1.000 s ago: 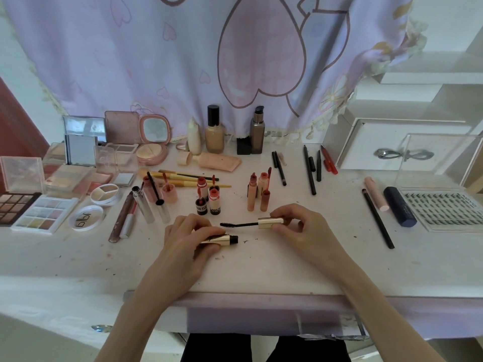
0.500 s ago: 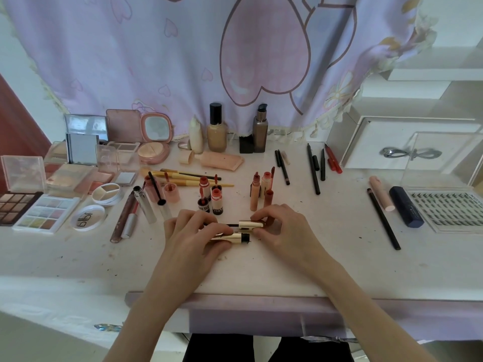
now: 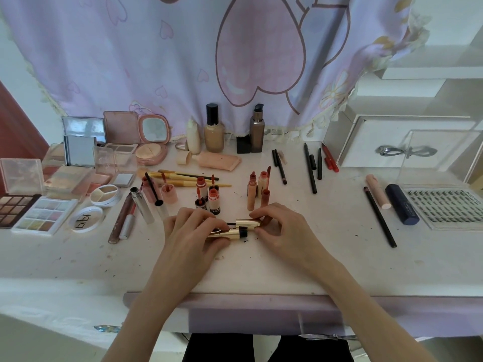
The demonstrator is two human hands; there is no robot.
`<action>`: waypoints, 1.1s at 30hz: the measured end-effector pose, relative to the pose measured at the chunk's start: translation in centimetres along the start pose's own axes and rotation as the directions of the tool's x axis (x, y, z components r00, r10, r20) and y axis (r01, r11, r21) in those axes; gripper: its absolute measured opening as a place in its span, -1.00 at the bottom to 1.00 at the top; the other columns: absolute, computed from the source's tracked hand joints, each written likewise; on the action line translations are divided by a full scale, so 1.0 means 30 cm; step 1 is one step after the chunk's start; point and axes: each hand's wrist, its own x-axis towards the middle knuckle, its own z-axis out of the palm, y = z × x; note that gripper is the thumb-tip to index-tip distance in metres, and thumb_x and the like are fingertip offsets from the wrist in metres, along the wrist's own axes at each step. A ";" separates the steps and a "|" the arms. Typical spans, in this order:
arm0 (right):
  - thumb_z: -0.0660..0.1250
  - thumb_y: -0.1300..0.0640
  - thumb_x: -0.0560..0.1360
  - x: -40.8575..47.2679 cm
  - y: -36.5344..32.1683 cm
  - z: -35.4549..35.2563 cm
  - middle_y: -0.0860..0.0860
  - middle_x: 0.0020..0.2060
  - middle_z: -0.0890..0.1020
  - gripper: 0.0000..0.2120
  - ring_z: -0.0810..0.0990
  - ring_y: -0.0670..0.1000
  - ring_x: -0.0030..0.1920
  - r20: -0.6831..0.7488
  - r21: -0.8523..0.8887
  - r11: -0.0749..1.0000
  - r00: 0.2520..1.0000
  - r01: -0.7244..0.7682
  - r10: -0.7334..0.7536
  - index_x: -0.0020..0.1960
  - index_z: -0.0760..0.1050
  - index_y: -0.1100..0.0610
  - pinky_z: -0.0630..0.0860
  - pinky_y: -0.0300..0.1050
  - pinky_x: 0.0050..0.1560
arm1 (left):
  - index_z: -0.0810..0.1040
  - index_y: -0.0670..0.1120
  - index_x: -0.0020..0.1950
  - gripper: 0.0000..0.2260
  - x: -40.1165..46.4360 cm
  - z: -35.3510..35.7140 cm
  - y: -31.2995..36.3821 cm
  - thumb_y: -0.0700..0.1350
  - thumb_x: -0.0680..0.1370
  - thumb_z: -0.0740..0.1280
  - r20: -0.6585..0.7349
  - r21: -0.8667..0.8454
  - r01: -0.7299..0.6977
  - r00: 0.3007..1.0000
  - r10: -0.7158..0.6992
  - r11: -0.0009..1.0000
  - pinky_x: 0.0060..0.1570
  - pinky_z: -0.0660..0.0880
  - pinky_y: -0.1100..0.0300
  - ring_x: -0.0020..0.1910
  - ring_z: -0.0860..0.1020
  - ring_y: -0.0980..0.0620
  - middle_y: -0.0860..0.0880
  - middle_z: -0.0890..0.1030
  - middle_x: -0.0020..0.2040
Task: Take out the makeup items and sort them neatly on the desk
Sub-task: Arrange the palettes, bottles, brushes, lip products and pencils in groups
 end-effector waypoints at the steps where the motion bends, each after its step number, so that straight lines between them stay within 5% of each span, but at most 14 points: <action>1: 0.38 0.24 0.44 -0.002 0.001 -0.001 -0.04 -0.06 0.58 -0.77 0.50 -0.12 -0.08 0.001 0.005 1.000 1.000 0.001 -0.001 0.10 0.57 0.12 0.35 -0.45 -0.01 | 0.63 -0.06 -0.07 -0.76 0.000 0.001 0.000 -0.15 0.30 0.55 0.001 0.001 -0.002 1.000 0.002 1.000 -0.08 0.11 0.20 -0.03 0.34 0.06 0.02 0.59 -0.08; 20: 0.40 0.22 0.44 -0.030 0.011 -0.016 -0.09 -0.06 0.54 -0.75 0.51 -0.17 -0.12 -0.071 0.059 0.998 0.997 -0.022 0.026 0.11 0.55 0.13 0.34 -0.54 -0.10 | 0.59 -0.09 0.11 -0.61 -0.025 -0.003 -0.006 -0.13 0.31 0.55 -0.020 0.034 -0.014 1.000 0.015 0.999 0.00 0.29 0.04 0.07 0.34 0.01 -0.06 0.57 0.04; 25: 0.39 0.25 0.45 -0.065 0.031 -0.049 -0.10 -0.04 0.53 -0.74 0.52 -0.18 -0.09 -0.112 0.067 0.996 0.992 -0.055 0.062 0.13 0.54 0.13 0.40 -0.52 -0.04 | 0.55 -0.09 0.16 -0.67 -0.031 0.006 0.063 0.04 0.48 0.26 -0.038 -0.020 -0.087 0.996 0.086 0.996 0.11 0.31 0.14 0.12 0.40 0.01 -0.04 0.53 0.11; 33: 0.32 0.19 0.51 -0.147 0.099 -0.183 -0.11 0.00 0.57 -0.79 0.51 -0.24 -0.03 -0.191 0.013 0.993 0.974 -0.120 0.120 0.14 0.53 0.09 0.40 -0.45 0.09 | 0.53 -0.12 0.19 -0.73 0.035 0.101 0.267 -0.13 0.55 0.18 0.088 -0.184 -0.300 0.944 0.319 0.936 0.08 0.45 0.18 0.11 0.49 0.02 -0.04 0.54 0.11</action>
